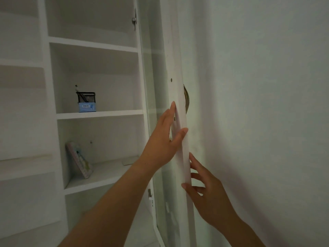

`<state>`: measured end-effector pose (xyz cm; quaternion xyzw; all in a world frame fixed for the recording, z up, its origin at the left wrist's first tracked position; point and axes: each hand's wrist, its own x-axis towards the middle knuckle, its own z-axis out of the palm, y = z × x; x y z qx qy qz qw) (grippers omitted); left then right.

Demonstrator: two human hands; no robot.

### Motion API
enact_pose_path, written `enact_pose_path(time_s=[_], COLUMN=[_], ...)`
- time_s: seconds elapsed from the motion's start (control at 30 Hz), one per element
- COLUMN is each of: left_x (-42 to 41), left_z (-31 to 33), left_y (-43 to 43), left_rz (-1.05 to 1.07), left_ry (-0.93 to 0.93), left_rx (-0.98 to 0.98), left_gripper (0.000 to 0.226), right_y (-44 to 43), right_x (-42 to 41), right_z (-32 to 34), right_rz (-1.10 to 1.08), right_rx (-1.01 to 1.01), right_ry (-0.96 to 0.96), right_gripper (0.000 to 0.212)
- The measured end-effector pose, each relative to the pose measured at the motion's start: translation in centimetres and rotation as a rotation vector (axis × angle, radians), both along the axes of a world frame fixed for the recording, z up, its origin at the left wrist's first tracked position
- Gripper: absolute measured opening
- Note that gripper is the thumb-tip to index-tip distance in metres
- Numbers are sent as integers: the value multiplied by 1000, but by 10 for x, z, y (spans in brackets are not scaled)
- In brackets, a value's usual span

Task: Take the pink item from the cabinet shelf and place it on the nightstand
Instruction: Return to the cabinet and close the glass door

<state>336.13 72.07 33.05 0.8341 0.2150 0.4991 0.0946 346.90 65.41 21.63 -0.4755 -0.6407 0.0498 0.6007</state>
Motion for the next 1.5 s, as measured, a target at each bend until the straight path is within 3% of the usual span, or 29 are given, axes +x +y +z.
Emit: enact_pose_path(time_s=[0.17,0.6,0.93,1.17,1.3,1.5], left_x=[-28,-116,-180,-234,-262,-296], left_z=[0,-1,-10,-14,-18,-18], left_y=[-4,18,45,73,94,129], left_rz=[-117,-206,-95,39,105,268], left_ry=[-84,-154,-191,-197,-199,-153], left_rx=[-91,-205,-171,-198,-215,-192], left_gripper=[63,62,61,56,65,68], right_y=[2,38,71,109,140,184], right_x=[-14,-78,-138,-196,-225,-255], right_z=[-1,-9,-10,-11,-17,-24], right_rz=[71,207,171,128,110,76], right_rx=[-11,39,90,70,59,16], right_ry=[-48,-152,-322,-347,-350,-393], right_gripper=[65,66,79,81,77,97])
